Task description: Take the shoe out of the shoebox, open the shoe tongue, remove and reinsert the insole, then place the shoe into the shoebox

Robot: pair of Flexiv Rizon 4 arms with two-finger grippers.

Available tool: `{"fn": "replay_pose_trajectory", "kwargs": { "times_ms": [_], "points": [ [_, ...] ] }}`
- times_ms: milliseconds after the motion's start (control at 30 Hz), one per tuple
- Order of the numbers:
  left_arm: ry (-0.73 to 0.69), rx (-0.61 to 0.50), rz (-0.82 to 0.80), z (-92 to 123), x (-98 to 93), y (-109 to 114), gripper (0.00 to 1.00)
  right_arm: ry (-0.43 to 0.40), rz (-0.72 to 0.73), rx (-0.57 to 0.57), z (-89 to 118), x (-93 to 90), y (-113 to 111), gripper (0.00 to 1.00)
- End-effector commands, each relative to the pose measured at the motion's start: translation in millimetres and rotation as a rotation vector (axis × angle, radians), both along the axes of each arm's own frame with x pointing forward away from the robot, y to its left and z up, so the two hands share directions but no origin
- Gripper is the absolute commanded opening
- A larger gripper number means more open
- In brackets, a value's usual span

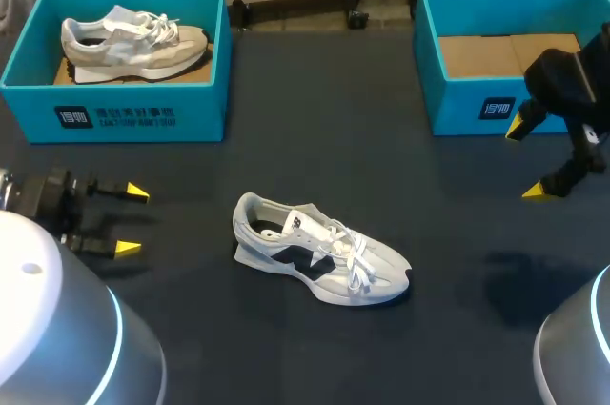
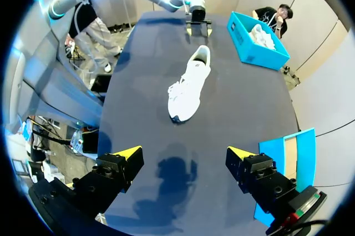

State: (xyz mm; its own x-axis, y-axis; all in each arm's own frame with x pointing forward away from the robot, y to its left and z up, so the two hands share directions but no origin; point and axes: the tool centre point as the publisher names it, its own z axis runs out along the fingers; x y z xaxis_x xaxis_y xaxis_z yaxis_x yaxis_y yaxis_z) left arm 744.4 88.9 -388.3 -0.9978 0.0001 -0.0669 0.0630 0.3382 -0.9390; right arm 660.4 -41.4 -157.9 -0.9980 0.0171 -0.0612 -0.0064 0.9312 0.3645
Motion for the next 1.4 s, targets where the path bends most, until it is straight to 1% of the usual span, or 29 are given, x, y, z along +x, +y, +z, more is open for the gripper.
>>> {"fn": "replay_pose_trajectory", "kwargs": {
  "times_ms": [33,67,233,367,633,1400],
  "points": [
    [-0.001,0.002,0.003,0.7,-1.2,-0.5,1.0,0.005,0.001,-0.003,-0.1,2.5,1.3,1.0],
    [0.011,0.004,0.036,0.9,-0.6,-1.0,1.0,0.005,0.001,-0.003,-0.1,2.5,1.3,1.0],
    [0.015,-0.023,0.095,-1.7,0.1,-3.7,1.0,0.005,0.001,-0.003,-0.1,2.5,1.3,1.0],
    [0.015,-0.026,0.106,-2.1,-0.6,-4.2,1.0,0.005,0.001,-0.003,-0.1,2.5,1.3,1.0],
    [0.022,-0.026,0.128,-3.7,-9.1,-9.5,1.0,0.005,0.001,-0.003,-0.1,2.5,1.3,1.0],
    [0.022,-0.026,0.128,-3.7,-9.1,-9.5,1.0,0.005,0.001,-0.003,-0.1,2.5,1.3,1.0]
  ]
}}
